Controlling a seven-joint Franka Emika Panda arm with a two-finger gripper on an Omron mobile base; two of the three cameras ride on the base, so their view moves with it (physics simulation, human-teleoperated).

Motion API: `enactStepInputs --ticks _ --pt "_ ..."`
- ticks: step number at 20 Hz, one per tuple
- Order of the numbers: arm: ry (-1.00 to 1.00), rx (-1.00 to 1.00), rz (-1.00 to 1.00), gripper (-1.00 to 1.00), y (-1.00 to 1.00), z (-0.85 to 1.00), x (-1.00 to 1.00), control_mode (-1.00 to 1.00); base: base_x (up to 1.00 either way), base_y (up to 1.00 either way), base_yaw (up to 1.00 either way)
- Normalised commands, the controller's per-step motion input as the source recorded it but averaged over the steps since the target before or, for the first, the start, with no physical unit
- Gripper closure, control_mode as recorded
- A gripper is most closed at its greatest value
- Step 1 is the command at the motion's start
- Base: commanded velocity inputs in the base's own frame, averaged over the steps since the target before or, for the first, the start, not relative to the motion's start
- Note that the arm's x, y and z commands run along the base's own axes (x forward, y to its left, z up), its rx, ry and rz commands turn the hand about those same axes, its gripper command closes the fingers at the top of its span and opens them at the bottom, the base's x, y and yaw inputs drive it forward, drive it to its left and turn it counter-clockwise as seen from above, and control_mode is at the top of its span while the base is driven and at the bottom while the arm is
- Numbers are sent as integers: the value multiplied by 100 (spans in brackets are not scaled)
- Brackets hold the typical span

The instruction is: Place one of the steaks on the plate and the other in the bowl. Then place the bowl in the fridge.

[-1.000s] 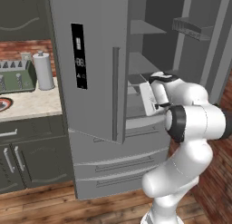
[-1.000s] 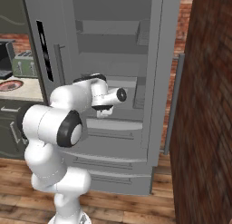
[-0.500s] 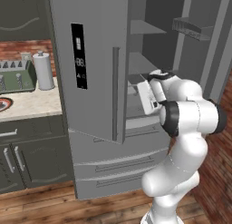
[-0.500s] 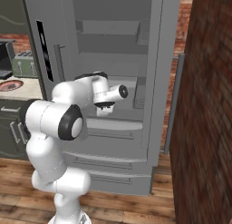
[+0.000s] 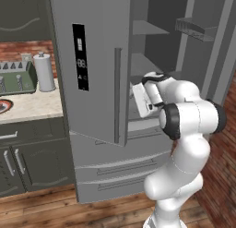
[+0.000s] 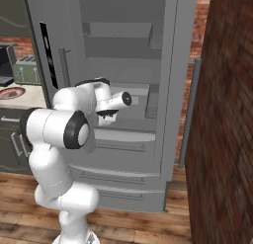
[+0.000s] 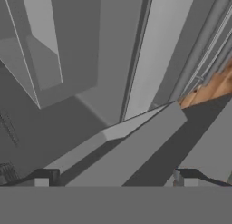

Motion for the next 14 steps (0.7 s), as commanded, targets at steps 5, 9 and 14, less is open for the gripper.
enactStepInputs --ticks 5,9,14 --pt "-3 0 1 -100 5 -1 46 -100 0 0 0" --pt "0 0 5 -100 -6 0 46 -100 0 0 0" --pt "0 0 7 -100 17 -7 3 -100 0 0 0"
